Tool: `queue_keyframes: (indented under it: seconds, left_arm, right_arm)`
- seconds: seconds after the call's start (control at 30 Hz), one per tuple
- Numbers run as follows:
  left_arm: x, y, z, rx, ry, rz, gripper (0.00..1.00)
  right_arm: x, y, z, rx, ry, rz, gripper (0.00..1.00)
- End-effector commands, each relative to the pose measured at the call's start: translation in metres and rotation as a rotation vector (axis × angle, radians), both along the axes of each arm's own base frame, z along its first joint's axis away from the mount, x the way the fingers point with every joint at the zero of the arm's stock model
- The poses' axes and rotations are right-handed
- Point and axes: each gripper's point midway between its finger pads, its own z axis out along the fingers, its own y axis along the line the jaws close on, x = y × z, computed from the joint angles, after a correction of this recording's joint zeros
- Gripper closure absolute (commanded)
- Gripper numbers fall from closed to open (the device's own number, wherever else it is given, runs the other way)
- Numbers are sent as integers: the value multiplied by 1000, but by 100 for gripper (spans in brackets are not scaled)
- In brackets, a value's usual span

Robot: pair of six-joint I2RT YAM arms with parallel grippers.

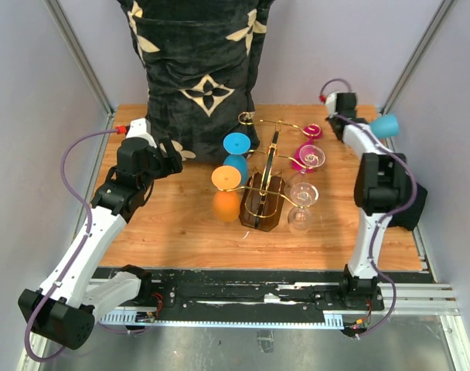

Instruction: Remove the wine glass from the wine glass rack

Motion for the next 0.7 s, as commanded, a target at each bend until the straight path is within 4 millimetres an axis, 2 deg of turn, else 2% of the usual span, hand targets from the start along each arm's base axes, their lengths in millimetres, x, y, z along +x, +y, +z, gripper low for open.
queue_keyframes:
  seconds: [0.0,0.1,0.23,0.43,0.67]
  left_arm:
    - [3,-1,4,16,-30,-12,18]
    - [3,0,2,23,-31,-9,16]
    - [5,-1,1,25,-34,-16,15]
    - [8,-5,-2,19,-32,-32,15]
    - [9,-5,-9,31,-15,-34,15]
  right_arm:
    - [2,-6,-21,-409,103,-46,100]
    - [2,-7,-39,-536,146,-70,99]
    - [0,-10,-58,-615,190,-80,99]
    - [-9,-11,-89,-647,243,-77,99]
    - [-13,4,-119,-654,300,-37,99]
